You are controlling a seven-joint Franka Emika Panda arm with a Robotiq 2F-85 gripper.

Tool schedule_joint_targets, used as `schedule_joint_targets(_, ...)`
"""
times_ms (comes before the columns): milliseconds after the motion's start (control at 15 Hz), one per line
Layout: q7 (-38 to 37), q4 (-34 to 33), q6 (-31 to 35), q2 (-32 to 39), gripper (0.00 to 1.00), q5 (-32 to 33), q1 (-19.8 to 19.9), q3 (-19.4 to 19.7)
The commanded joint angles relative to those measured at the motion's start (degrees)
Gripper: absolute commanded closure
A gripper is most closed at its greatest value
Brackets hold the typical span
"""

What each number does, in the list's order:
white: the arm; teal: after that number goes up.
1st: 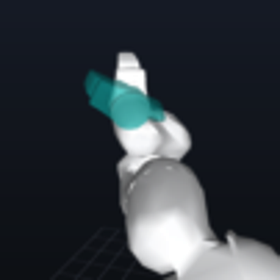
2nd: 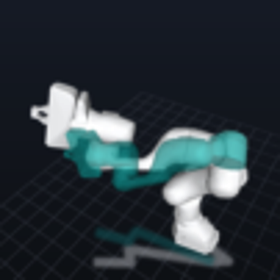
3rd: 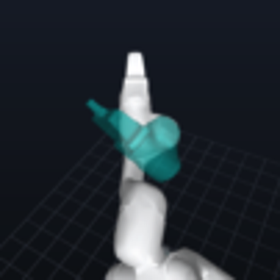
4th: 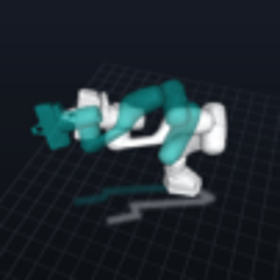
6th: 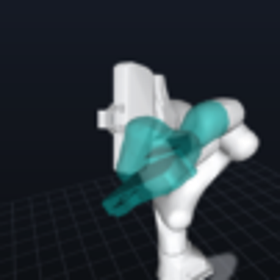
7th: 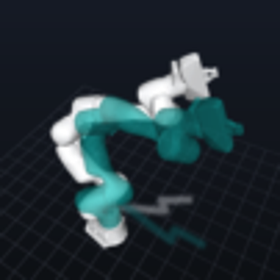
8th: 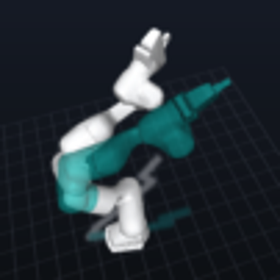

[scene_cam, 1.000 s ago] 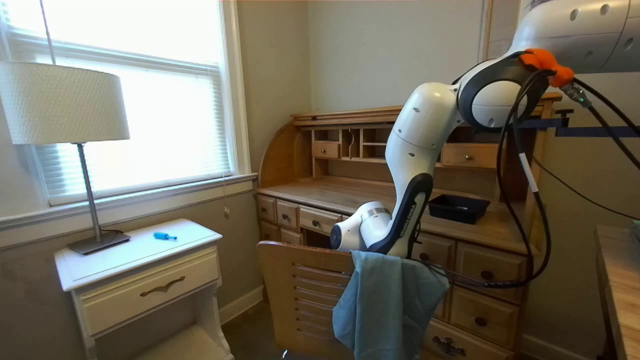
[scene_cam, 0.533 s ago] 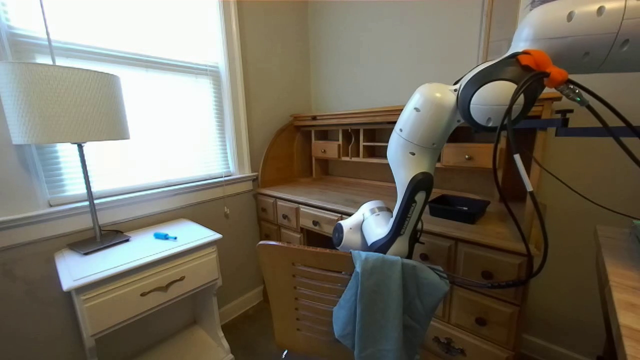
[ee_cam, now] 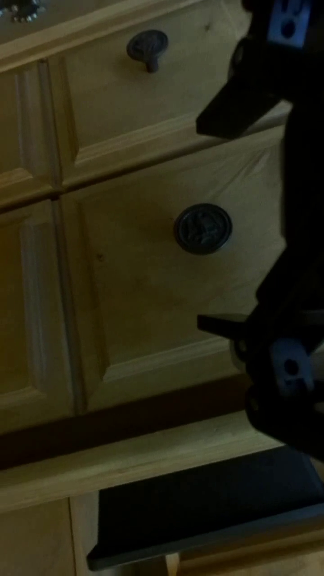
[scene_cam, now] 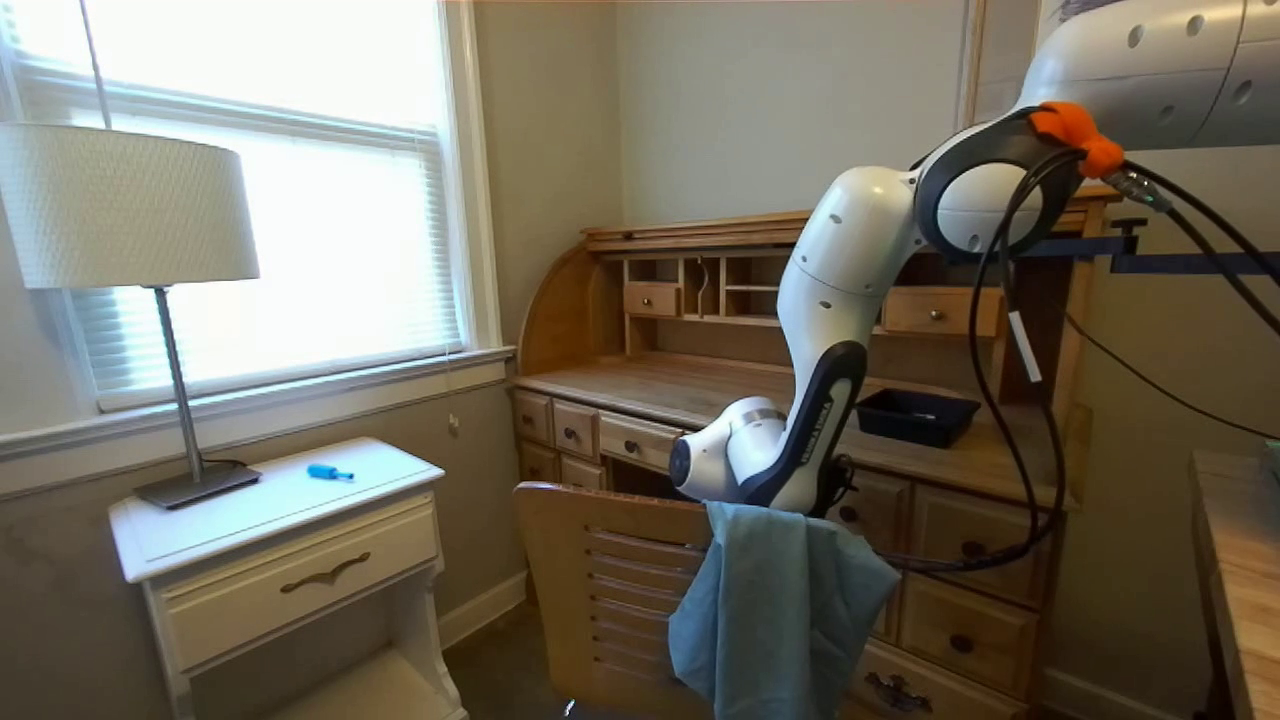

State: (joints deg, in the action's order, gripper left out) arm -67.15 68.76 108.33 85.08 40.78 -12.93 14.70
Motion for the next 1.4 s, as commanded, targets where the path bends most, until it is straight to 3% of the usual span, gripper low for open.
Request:
schedule_joint_targets(0,-8.13,-0.23,0.33,-0.01,0.00,-0.04,-0.33,0.03)
schedule_joint_targets(333,-9.72,-0.70,0.16,-0.03,0.00,-0.43,1.17,-1.10)
schedule_joint_targets(467,-8.85,-1.63,-0.89,-0.04,0.00,1.92,3.85,-3.99)
schedule_joint_targets(533,-7.96,-1.18,0.09,-0.05,0.00,-0.55,2.81,-2.33)
schedule_joint_targets(600,-8.75,-2.02,-1.12,-0.05,0.00,2.14,4.94,-4.83)
schedule_joint_targets(933,-7.92,-2.82,-0.39,0.45,0.05,-0.35,3.88,-2.37)
schedule_joint_targets(1000,-7.97,-2.93,-0.40,0.41,0.22,-0.25,3.79,-2.25)
schedule_joint_targets(1333,-7.88,-2.96,-0.06,0.46,0.58,0.26,3.53,-2.09)
